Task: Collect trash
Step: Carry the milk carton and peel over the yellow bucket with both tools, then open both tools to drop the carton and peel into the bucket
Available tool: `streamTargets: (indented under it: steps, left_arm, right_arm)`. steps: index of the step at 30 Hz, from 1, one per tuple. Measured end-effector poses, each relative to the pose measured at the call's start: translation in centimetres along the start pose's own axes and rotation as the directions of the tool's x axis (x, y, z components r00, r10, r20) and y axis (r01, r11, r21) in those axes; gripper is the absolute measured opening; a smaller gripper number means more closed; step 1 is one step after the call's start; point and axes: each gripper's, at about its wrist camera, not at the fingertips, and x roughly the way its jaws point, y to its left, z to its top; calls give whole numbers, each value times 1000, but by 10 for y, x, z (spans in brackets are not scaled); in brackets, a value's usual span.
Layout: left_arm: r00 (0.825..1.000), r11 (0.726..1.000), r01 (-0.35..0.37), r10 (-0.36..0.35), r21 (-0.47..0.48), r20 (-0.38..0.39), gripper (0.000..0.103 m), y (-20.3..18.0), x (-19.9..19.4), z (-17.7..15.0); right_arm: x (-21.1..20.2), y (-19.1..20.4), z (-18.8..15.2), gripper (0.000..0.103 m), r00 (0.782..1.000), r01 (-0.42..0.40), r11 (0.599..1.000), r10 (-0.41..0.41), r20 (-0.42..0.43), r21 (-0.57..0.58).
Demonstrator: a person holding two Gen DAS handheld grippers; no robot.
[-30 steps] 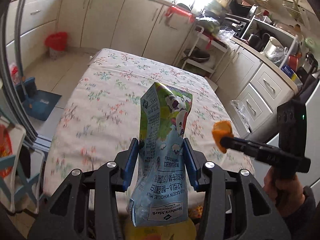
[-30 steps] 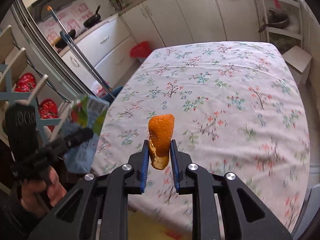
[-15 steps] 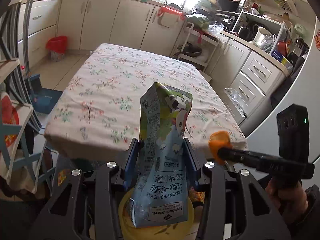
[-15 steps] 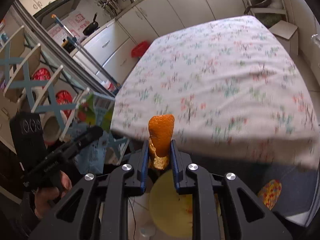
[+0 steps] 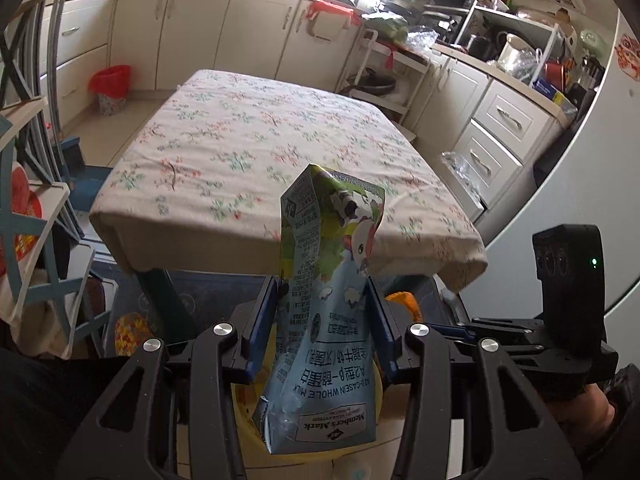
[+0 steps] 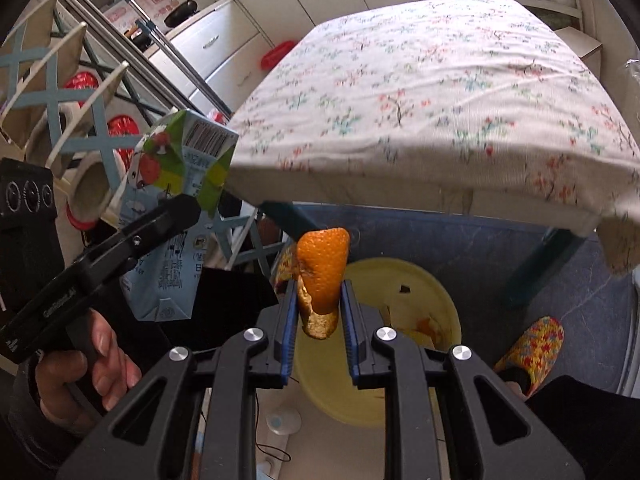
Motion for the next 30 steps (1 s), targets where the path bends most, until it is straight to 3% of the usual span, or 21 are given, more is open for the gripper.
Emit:
streamTargets:
  steps: [15, 20, 23, 28, 30]
  left_arm:
    - [990, 1000, -6, 10, 31, -143, 42, -18, 21, -40]
    - [972, 1000, 1, 4, 21, -234, 43, -16, 37, -50]
    - [968, 999, -12, 20, 33, -252, 52, -17, 40, -53]
    - [976, 997, -61, 70, 48, -208, 72, -17, 32, -48]
    - [979, 991, -115, 125, 70, -163, 84, -20, 25, -45]
  right_arm:
    - [17, 4, -22, 22, 993, 77, 997, -79, -93, -31]
    - [29, -1, -28, 34, 980, 127, 991, -132, -149, -42]
    - [30, -4, -29, 40, 976, 142, 989, -146, -159, -33]
    - [28, -8, -29, 52, 973, 174, 984, -175, -152, -20]
    - [26, -7, -28, 57, 973, 182, 983, -183, -143, -15]
